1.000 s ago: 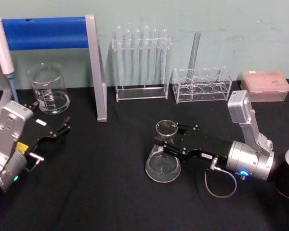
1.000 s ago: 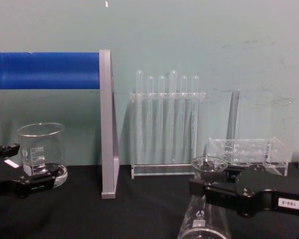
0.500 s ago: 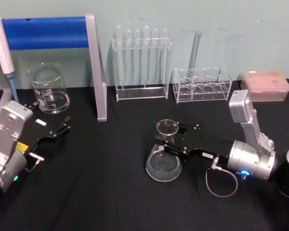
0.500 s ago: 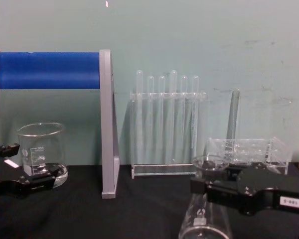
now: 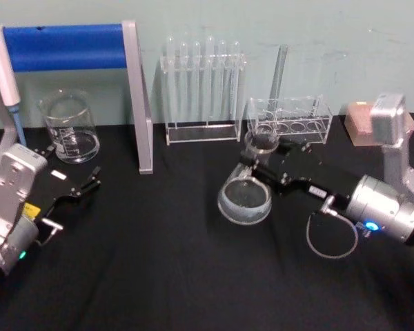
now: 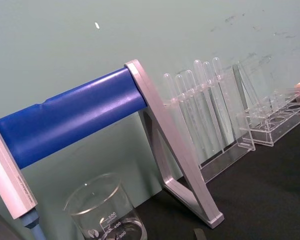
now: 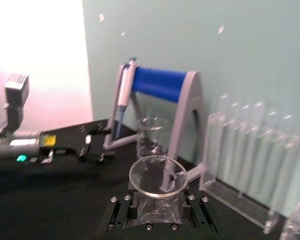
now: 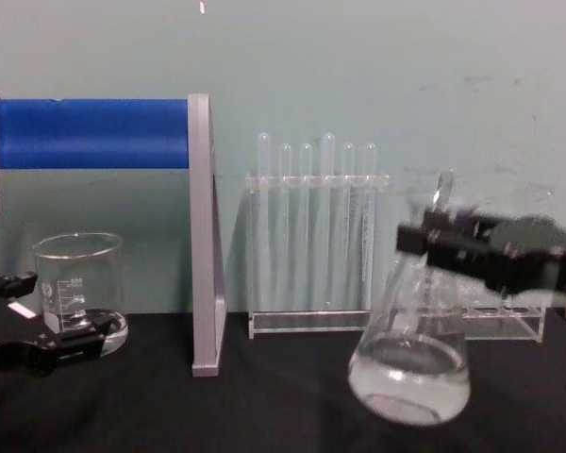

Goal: Grasp the erlenmeyer flask with one hand, shake it three times, then place it back.

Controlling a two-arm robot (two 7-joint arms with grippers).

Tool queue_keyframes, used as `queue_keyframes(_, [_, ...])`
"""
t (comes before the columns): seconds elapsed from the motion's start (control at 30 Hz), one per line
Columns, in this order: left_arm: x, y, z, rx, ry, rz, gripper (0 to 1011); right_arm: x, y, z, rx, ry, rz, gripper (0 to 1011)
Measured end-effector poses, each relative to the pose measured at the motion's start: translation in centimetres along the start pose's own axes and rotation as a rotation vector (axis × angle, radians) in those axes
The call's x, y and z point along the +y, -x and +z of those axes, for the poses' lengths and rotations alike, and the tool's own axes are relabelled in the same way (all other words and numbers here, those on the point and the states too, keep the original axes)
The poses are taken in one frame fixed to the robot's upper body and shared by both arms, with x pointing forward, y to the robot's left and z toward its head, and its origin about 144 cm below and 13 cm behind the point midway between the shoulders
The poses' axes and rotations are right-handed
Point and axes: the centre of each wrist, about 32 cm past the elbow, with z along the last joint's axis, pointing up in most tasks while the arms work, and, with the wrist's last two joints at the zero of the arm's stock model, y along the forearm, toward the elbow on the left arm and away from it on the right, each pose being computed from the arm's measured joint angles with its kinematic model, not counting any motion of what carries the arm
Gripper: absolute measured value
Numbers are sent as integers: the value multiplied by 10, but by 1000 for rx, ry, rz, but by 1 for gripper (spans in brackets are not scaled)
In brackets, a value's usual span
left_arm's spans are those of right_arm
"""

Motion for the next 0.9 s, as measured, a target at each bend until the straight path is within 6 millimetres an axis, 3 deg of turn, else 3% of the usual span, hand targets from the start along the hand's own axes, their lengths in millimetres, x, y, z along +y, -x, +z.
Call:
queue_keyframes(0.37, [0, 0, 0, 0, 0, 0, 1001, -16, 21, 27, 4, -38, -160, 449])
queue_keyframes(0.9, [0, 0, 0, 0, 0, 0, 1001, -28, 28, 27, 14, 9, -362, 449])
